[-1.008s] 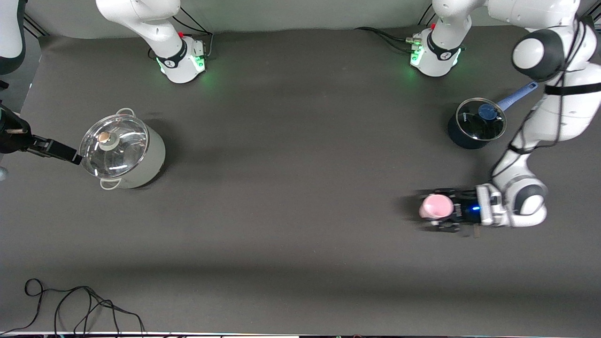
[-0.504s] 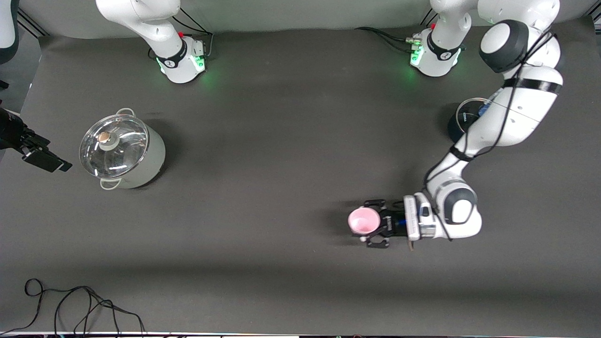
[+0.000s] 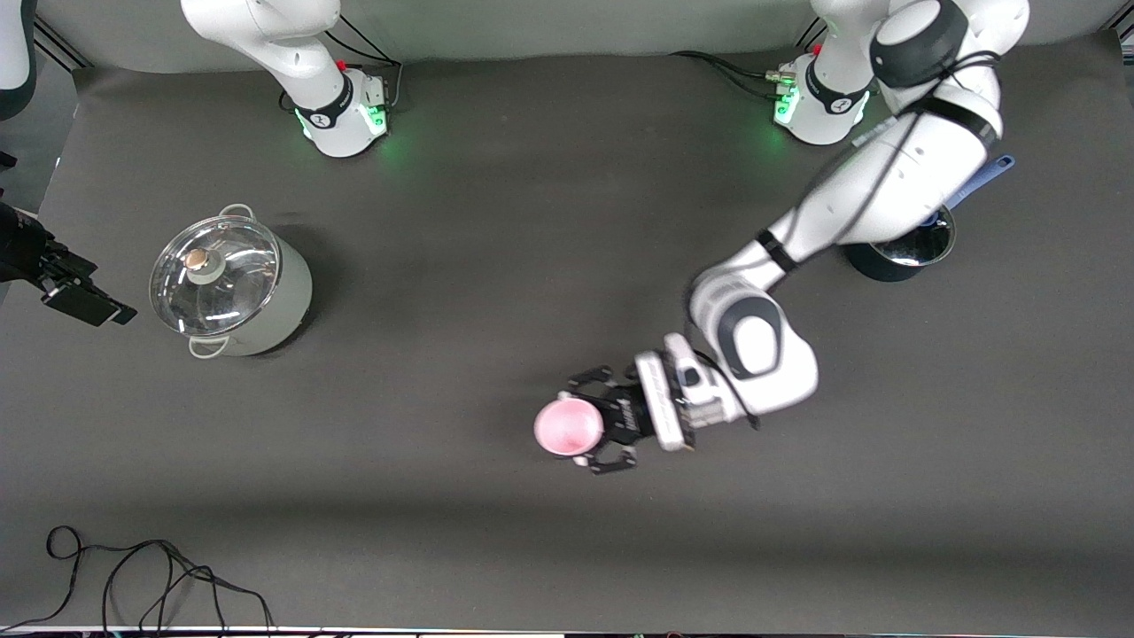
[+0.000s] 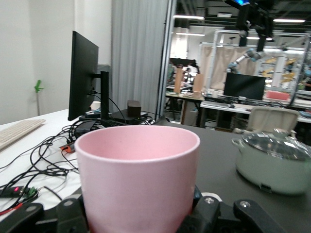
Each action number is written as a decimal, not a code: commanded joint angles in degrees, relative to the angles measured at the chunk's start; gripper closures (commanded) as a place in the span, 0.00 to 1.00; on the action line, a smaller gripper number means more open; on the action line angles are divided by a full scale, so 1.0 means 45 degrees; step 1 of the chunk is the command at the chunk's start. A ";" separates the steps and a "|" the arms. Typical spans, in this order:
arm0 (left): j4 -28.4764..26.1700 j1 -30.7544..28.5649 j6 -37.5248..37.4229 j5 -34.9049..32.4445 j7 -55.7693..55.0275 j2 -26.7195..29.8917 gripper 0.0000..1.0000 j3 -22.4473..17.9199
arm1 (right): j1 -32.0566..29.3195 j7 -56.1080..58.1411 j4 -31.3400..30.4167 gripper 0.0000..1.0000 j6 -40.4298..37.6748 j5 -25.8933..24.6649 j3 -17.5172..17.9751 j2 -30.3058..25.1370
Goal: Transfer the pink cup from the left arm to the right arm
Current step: 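Carry the pink cup toward the right gripper while the right gripper approaches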
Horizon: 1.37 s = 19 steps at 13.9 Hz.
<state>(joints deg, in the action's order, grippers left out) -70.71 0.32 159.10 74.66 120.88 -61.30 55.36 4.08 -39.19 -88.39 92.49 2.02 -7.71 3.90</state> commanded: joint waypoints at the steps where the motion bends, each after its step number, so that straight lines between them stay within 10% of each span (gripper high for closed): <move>1: 0.1937 0.2304 0.2742 0.0206 -0.1486 0.0086 1.00 0.0275 | 0.0109 -0.0315 0.0324 0.00 -0.0084 0.0175 0.0013 -0.0007; 9: 0.4033 0.5611 0.5618 0.0088 -0.2292 0.0535 1.00 0.0158 | 0.1805 -0.1386 0.1358 0.00 -0.0845 0.0468 0.0013 0.0013; 19: 0.4444 0.6141 0.5934 -0.0146 -0.2312 0.0516 1.00 0.0119 | 0.5516 -0.5820 0.4209 0.00 -0.1354 0.1113 0.0013 0.1533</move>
<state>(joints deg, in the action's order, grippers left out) -51.89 26.67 184.85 74.26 111.60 -59.52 57.10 26.32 -61.94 -75.24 87.65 7.06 -6.97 6.12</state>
